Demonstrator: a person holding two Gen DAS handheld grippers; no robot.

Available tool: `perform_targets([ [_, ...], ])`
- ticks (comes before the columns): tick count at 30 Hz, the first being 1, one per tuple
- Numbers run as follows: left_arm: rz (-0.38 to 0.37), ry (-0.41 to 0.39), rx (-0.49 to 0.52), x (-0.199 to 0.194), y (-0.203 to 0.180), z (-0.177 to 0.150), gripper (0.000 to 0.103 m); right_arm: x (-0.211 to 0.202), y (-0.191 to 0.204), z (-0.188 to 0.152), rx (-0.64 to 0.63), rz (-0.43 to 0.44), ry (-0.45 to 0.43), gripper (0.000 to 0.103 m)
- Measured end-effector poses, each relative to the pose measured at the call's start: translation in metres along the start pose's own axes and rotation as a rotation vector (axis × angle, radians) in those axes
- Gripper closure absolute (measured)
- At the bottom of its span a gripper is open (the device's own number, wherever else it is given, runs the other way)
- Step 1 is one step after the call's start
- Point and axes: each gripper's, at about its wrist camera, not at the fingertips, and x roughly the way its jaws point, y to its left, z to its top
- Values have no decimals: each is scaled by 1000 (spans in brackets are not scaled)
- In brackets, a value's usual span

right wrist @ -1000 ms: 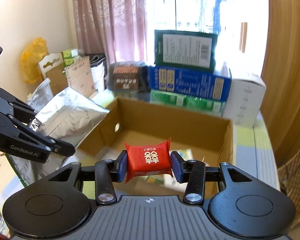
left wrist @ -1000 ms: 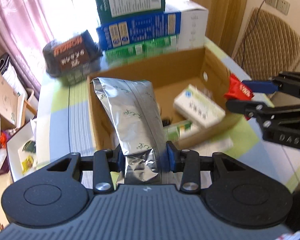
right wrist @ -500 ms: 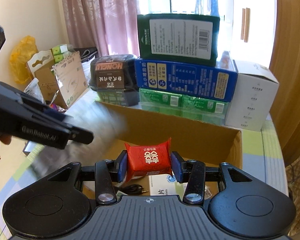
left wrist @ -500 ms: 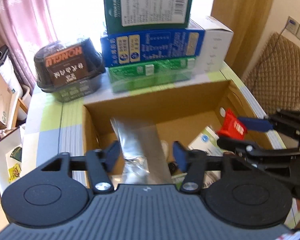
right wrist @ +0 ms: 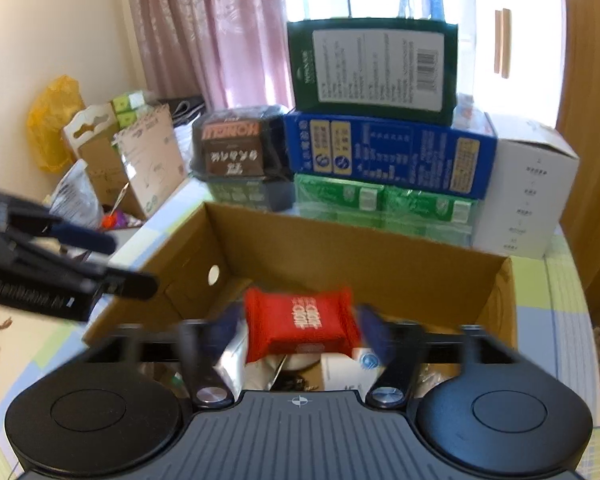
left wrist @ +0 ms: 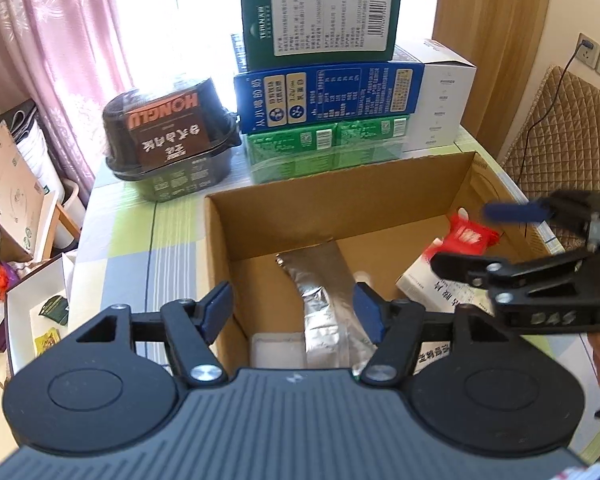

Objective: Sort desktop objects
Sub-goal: 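Open both tools to drop the foil bag and candy into the box, then move the left tool to the white plug while the right tool reaches the tube box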

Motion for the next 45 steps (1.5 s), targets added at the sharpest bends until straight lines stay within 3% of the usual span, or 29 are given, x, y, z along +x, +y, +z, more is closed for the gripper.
perform_targets([
  [10, 10, -10, -9, -19, 1, -24, 35, -27, -4, -7, -25, -40, -1, 15],
  [18, 8, -36, 12, -53, -16, -50, 23, -76, 0, -18, -32, -65, -29, 11],
  [29, 1, -36, 10, -87, -44, -108, 8, -131, 17, -72, -14, -80, -2, 4],
  [37, -2, 4, 30, -83, -65, -152, 4, -148, 17, -118, -60, -93, 78, 2],
  [45, -19, 47, 48, -57, -83, -169, 4, -144, 1, -137, -141, -94, 136, 2],
])
